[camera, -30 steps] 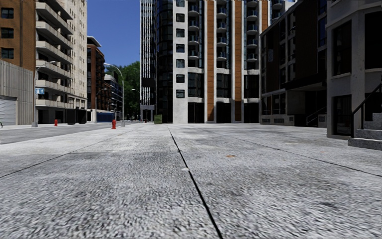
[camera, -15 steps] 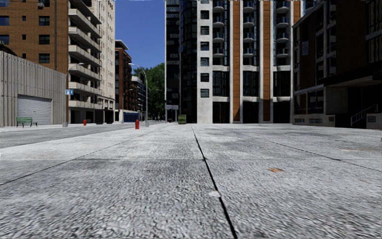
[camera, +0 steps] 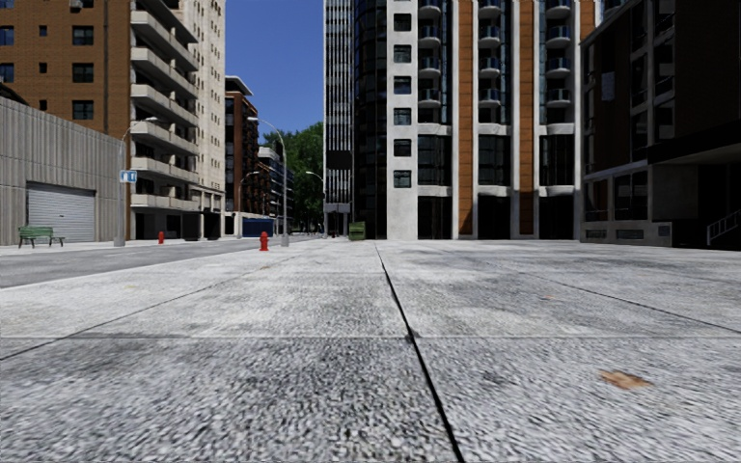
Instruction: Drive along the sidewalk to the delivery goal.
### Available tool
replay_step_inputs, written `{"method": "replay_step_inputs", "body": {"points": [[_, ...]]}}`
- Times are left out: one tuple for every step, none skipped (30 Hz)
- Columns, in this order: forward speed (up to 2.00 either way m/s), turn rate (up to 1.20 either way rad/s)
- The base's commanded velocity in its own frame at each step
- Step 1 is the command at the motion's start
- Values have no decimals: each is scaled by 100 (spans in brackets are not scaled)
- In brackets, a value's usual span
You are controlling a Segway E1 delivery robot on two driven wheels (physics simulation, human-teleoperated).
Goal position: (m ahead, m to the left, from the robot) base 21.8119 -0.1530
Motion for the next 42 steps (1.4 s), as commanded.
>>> {"method": "replay_step_inputs", "body": {"points": [[200,0],[200,0],[200,0],[200,0],[200,0],[200,0],[200,0],[200,0],[200,0],[200,0],[200,0],[200,0],[200,0],[200,0],[200,0],[200,0],[200,0],[200,0],[200,0],[200,0],[200,0],[200,0],[200,1],[200,1],[200,0],[200,0],[200,0],[200,0],[200,0],[200,0],[200,0],[200,0],[200,0],[200,0],[200,0],[200,0],[200,0],[200,0],[200,0],[200,0],[200,0],[200,0]]}}
